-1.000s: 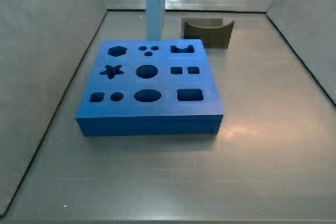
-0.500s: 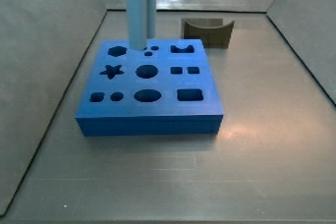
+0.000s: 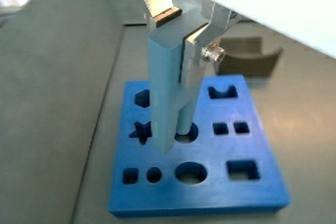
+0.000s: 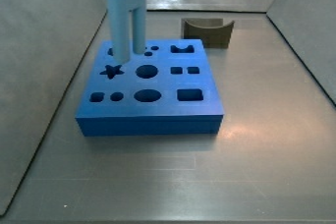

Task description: Insert the square-circle object.

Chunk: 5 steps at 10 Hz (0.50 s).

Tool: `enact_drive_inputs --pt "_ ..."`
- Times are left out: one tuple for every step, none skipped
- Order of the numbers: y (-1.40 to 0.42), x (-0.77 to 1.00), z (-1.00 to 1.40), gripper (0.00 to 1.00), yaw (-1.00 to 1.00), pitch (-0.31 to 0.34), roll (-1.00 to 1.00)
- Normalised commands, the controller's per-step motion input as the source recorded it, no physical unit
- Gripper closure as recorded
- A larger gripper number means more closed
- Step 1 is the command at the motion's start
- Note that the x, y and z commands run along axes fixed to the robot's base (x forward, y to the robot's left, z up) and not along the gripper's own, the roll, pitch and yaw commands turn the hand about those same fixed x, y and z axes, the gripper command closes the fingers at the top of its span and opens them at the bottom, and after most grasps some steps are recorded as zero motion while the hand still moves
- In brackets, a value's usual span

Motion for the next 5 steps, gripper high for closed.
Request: enact_drive_inputs --pt "0.0 -0.18 -0.17 1.0 -1.0 0.0 0.03" --pt "0.0 -0.17 -0.17 1.0 -1.0 0.0 0.03" --pt "0.0 -0.2 -0.26 1.0 -0.99 -0.01 0.0" --pt "-0.04 -0.3 -0.23 1.0 -0.82 0.0 0.0" --pt "-0.01 -0.25 -0.19 1.0 -0.88 0.0 0.02"
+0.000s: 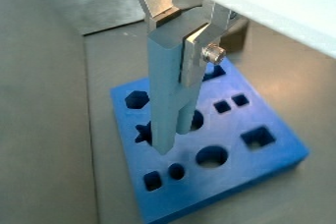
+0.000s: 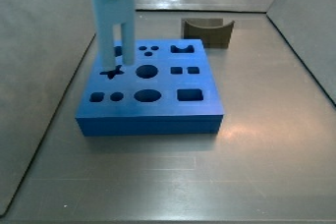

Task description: Insert the square-circle object.

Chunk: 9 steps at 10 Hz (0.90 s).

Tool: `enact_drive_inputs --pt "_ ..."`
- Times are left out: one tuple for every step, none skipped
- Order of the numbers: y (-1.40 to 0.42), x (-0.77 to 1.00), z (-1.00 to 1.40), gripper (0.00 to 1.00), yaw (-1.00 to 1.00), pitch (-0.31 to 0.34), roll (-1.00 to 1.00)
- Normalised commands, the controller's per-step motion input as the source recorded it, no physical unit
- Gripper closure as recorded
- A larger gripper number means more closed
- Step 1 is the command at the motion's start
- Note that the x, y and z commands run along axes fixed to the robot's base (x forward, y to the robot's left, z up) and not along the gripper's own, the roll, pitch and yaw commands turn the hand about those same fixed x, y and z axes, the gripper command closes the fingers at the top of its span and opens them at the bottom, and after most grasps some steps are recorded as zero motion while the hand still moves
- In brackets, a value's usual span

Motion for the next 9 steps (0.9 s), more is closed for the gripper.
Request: enact_drive_inputs --pt "0.0 -0.09 -0.28 1.0 -1.0 0.0 0.0" --pt "0.0 -0.01 -0.36 1.0 -1.0 0.0 0.0" --pt "-0.03 -0.02 -0.37 1.0 -1.0 -0.119 -0.09" --pt "-0.07 -0.05 -0.27 1.0 -0.93 -0.171 -0.16" --pt "-0.18 -0.02 -0.11 1.0 -0.8 -0.18 -0.21" --pt "-0.4 -0.05 -0.03 1.0 -0.56 -0.06 -0.26" --pt "-0.33 -0.14 0.0 1.0 -0.38 -0.033 -0.23" --pt "-0.18 -0.19 -0.04 1.0 -0.23 -0.02 -0.19" --pt "0.0 0.0 -0.05 1.0 0.0 0.0 0.0"
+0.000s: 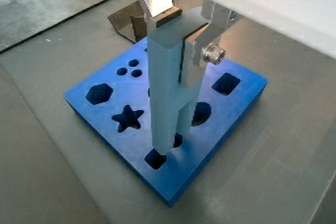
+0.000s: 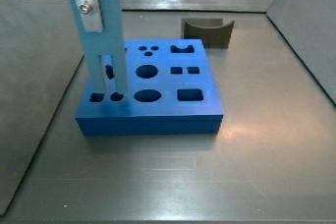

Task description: Insert the square-circle object.

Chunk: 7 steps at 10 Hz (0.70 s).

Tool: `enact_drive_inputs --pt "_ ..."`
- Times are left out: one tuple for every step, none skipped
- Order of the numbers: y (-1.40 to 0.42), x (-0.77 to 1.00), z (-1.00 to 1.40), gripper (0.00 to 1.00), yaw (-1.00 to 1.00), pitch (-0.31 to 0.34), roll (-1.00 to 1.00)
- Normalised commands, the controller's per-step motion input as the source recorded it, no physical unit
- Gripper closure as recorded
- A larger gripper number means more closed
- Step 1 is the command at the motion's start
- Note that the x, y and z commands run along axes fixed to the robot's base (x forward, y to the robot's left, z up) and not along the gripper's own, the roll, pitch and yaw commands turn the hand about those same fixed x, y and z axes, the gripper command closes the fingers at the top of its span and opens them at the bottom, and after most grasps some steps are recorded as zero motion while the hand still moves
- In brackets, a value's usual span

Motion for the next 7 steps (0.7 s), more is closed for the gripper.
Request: enact_drive_inputs --pt "0.02 -0.3 -0.13 1.0 0.14 -0.077 -0.25" --pt "0.0 -0.3 -0.04 1.0 0.4 -0.123 -0.4" --pt "0.06 -0.2 -0.07 1.0 0.37 -0.181 -0.29" --pt "0.04 -0.14 -0.07 1.0 0.25 -0.163 -0.17" --pt "0.08 0.0 -0.12 1.0 0.01 -0.01 -0.04" --pt "0.15 0.0 -0.21 1.0 0.0 0.0 0.0" --pt "0.0 0.0 -0.29 1.0 -0.09 -0.024 0.1"
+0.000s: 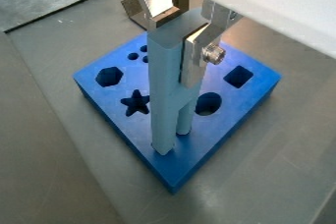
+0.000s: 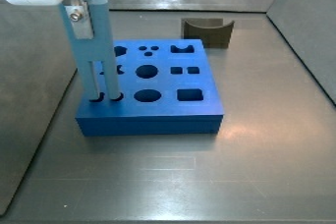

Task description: Insert the square-circle object.

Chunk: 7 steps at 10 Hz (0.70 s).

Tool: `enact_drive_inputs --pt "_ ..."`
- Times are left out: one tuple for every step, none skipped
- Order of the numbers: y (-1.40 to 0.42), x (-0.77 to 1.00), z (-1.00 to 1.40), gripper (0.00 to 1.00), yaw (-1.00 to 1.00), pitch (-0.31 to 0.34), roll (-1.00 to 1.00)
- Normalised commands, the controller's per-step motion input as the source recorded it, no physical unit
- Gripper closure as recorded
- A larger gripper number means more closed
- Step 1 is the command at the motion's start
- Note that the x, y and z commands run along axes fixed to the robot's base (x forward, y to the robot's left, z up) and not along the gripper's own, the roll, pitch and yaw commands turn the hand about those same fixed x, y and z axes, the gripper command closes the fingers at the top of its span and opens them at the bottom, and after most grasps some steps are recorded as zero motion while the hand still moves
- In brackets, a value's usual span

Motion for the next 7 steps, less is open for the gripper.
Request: enact_drive_inputs --pt "0.0 0.01 -0.2 1.0 -0.21 0.0 0.16" --pt "0.0 0.0 -0.17 1.0 -0.17 0.0 0.1" --pt "0.0 0.07 -0.2 1.0 -0.11 0.0 0.0" --pt "0.0 0.18 -0.26 1.0 -0.09 0.0 0.0" --pt "0.0 0.15 -0.29 1.0 -0.13 0.0 0.0" --pt "0.0 0.0 -0.31 1.0 -0.05 -0.139 -0.02" --pt "0.0 -0.07 -0.27 1.0 0.0 -0.204 -0.06"
